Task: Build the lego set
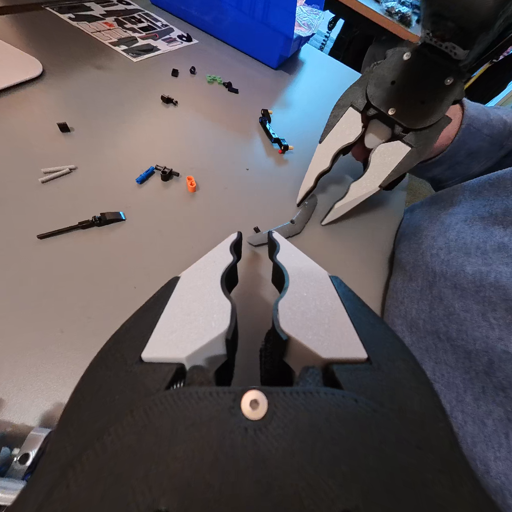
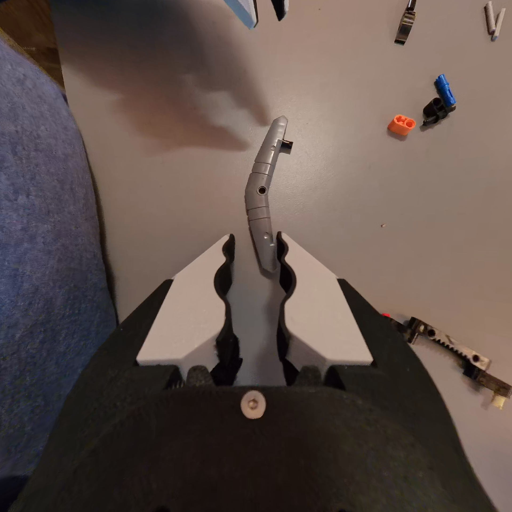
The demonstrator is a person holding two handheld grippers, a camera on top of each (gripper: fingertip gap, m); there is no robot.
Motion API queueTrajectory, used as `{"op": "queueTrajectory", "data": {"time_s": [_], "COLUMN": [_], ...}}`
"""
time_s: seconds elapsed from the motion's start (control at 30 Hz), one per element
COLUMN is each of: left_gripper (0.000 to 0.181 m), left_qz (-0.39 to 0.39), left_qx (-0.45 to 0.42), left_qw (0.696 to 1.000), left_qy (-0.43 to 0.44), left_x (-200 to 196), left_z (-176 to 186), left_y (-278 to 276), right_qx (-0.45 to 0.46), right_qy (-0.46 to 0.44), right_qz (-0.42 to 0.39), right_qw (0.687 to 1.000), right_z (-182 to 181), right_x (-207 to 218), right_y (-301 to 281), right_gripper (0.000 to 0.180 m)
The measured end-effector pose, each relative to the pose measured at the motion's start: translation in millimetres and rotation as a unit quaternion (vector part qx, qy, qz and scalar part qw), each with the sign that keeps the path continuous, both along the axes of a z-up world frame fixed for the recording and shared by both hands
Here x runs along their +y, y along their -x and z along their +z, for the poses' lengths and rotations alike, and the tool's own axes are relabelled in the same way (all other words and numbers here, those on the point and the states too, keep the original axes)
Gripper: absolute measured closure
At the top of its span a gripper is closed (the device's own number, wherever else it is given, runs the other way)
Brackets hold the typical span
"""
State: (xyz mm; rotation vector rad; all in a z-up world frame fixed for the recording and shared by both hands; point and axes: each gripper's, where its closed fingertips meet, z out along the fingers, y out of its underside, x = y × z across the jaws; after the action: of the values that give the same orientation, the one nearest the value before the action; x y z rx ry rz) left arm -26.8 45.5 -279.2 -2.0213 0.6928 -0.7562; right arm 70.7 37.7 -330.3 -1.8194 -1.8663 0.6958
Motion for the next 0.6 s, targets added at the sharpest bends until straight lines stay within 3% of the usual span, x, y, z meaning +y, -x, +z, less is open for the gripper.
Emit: {"op": "queueTrajectory", "data": {"time_s": [0.27, 0.6], "left_gripper": [0.165, 0.165], "left_qz": [0.029, 0.027], "left_qx": [0.008, 0.037], "left_qw": [0.999, 0.999], "left_qy": [-0.021, -0.022], "left_x": [3.4, 3.5], "left_z": [13.2, 5.7], "left_y": [18.5, 16.5], "right_qx": [0.011, 0.007], "right_qy": [-0.001, -0.045], "right_qz": [-0.021, -0.008], "right_qw": [1.000, 0.999], "right_z": [10.1, 17.2], "right_x": [0.9, 21.5], "right_y": [-12.6, -0.2], "right_gripper": [0.140, 0.146]}}
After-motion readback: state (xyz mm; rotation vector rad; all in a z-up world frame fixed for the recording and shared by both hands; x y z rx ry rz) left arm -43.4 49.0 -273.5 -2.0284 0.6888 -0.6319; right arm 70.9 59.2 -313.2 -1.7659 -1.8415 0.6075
